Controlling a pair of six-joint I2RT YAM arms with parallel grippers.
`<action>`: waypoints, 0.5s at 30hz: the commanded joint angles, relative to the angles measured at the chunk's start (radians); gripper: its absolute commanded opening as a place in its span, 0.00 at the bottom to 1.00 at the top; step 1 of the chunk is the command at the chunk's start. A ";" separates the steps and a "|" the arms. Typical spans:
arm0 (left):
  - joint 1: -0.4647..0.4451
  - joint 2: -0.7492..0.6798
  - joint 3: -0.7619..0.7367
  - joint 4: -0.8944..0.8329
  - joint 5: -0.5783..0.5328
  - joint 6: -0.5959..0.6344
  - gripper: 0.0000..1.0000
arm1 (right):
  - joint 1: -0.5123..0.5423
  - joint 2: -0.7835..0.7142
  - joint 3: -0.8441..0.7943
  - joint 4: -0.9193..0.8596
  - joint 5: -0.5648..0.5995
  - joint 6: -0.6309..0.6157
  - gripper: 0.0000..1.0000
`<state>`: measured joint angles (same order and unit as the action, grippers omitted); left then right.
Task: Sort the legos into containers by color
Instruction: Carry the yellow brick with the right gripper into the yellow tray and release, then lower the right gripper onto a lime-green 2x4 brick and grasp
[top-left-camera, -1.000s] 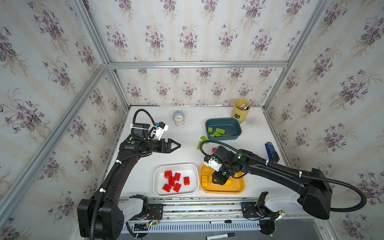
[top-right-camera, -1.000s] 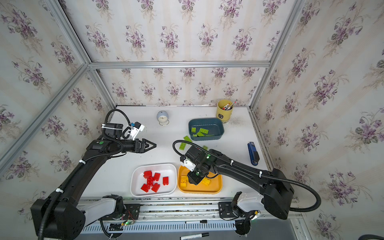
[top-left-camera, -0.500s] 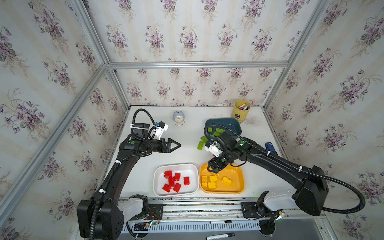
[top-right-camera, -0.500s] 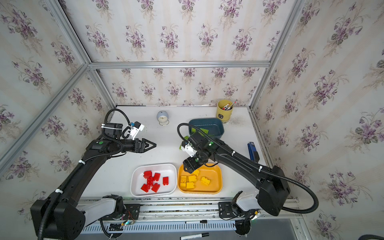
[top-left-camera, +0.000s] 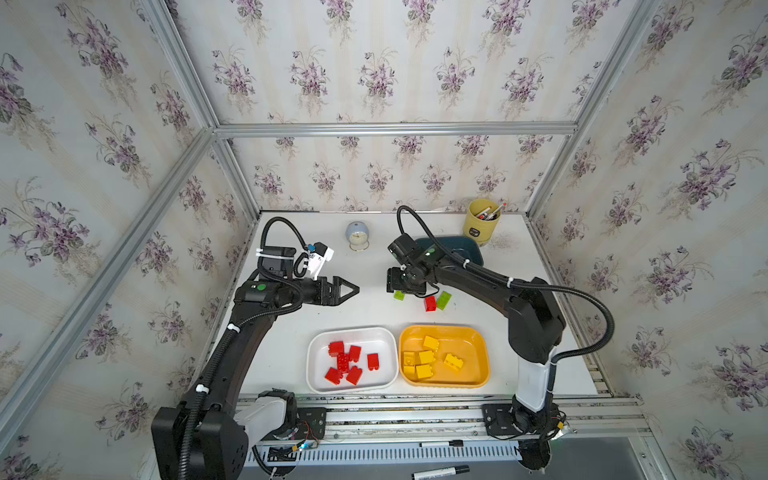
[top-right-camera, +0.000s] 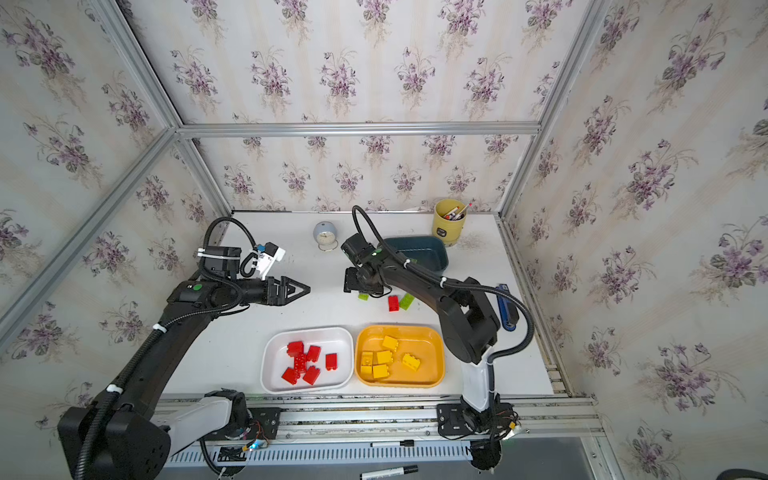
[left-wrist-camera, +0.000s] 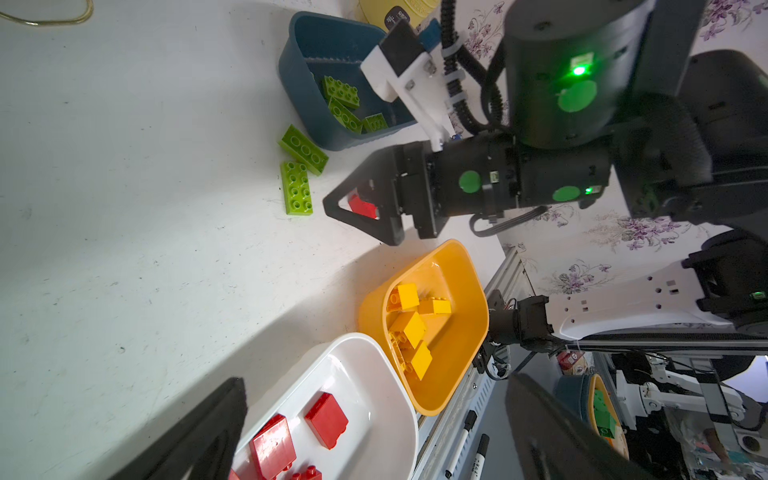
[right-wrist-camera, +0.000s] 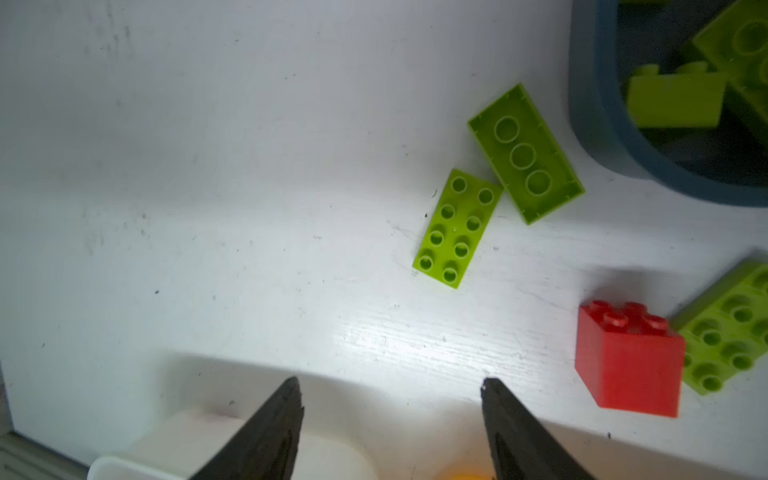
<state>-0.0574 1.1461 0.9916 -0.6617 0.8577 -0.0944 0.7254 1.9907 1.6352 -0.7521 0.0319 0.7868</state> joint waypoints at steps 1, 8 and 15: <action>0.007 -0.001 -0.002 -0.001 0.003 0.013 0.99 | 0.000 0.074 0.042 -0.069 0.119 0.099 0.72; 0.018 -0.005 -0.011 -0.015 0.005 0.031 0.99 | 0.000 0.217 0.150 -0.107 0.168 0.098 0.67; 0.028 -0.013 -0.018 -0.025 0.005 0.046 0.99 | 0.000 0.303 0.215 -0.114 0.161 0.085 0.53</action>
<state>-0.0326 1.1381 0.9752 -0.6777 0.8577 -0.0734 0.7242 2.2761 1.8194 -0.8352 0.1654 0.8749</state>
